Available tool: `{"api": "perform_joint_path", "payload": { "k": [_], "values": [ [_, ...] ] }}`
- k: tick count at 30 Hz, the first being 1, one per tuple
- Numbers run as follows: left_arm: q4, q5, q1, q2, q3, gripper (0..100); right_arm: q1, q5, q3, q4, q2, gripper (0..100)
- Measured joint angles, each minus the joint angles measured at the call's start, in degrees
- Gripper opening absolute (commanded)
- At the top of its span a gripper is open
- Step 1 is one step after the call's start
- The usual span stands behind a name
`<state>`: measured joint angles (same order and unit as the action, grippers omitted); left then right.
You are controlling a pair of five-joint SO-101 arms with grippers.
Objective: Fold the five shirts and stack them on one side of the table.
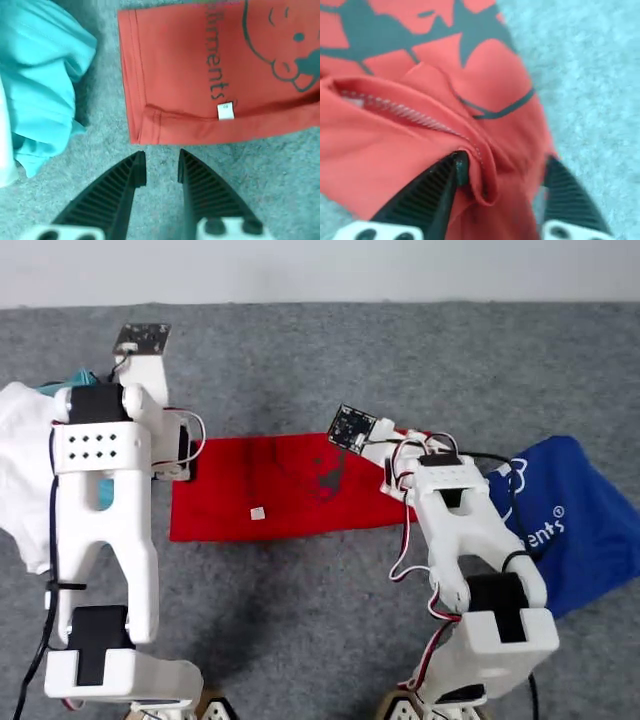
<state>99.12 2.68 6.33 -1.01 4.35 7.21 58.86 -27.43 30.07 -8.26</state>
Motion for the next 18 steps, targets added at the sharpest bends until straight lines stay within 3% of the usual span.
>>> {"api": "perform_joint_path", "payload": {
  "k": [11,16,18],
  "values": [
    [-15.6,0.0,2.4,0.0,-15.4,12,-0.6,-0.7,6.2,0.0,-1.6,31.0],
    [-18.8,0.9,8.9,0.0,-15.9,27,-1.0,-3.7,12.9,6.4,-1.6,31.0],
    [-19.0,3.4,9.5,0.2,-15.9,28,-1.0,-3.8,14.1,9.1,-1.6,31.0]
  ]
}}
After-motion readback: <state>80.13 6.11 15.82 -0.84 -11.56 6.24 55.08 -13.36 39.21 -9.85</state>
